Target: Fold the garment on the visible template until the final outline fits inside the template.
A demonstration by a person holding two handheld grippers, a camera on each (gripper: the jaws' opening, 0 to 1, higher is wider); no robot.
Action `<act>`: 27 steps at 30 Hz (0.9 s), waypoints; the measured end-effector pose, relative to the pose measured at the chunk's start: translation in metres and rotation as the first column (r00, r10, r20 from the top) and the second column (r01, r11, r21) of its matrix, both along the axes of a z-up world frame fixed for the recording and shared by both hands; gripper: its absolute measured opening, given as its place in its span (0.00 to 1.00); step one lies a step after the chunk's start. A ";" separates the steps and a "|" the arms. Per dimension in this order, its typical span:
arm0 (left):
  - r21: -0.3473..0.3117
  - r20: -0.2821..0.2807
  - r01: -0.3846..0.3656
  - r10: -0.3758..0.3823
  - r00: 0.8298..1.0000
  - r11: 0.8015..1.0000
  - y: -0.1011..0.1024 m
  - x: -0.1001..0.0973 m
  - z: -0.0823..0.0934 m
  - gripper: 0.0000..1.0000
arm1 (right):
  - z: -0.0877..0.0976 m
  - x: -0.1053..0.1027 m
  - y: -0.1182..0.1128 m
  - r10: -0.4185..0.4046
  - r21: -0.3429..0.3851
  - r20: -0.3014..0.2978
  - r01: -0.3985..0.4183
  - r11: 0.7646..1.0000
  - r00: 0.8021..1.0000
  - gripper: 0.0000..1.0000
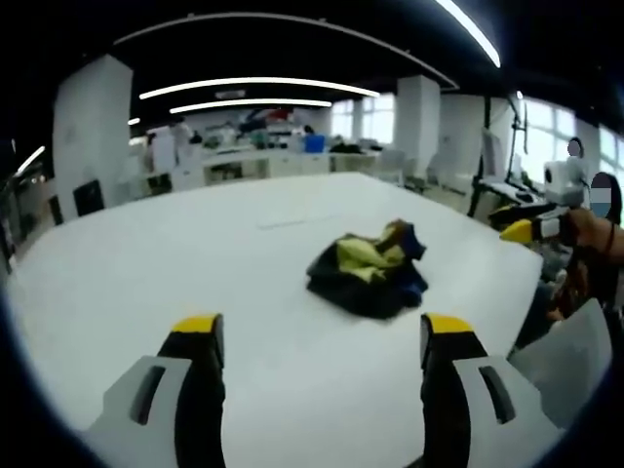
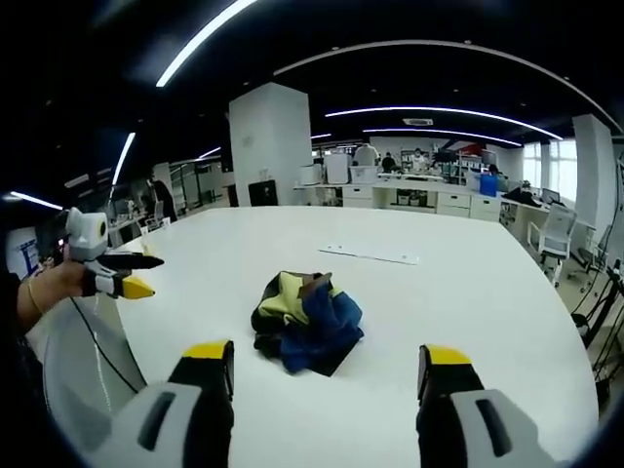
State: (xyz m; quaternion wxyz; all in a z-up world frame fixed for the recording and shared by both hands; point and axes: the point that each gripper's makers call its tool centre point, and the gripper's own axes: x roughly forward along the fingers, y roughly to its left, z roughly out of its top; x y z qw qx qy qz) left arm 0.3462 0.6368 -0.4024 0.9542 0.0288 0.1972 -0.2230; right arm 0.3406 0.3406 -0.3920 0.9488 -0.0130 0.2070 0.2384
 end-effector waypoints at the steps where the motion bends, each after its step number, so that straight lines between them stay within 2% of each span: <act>1: 0.000 -0.001 -0.001 0.001 1.000 1.000 0.000 0.000 0.000 0.78 | 0.000 0.001 0.001 0.002 -0.001 0.000 -0.002 1.000 1.000 0.76; 22: -0.013 0.000 0.014 -0.014 1.000 1.000 -0.012 0.034 0.000 0.68 | -0.013 0.019 0.011 0.040 -0.015 -0.020 -0.041 0.999 0.999 0.73; 27: -0.019 -0.010 0.016 -0.017 1.000 1.000 -0.014 0.040 -0.005 0.65 | -0.020 0.026 0.015 0.043 -0.021 -0.030 -0.044 0.999 0.999 0.72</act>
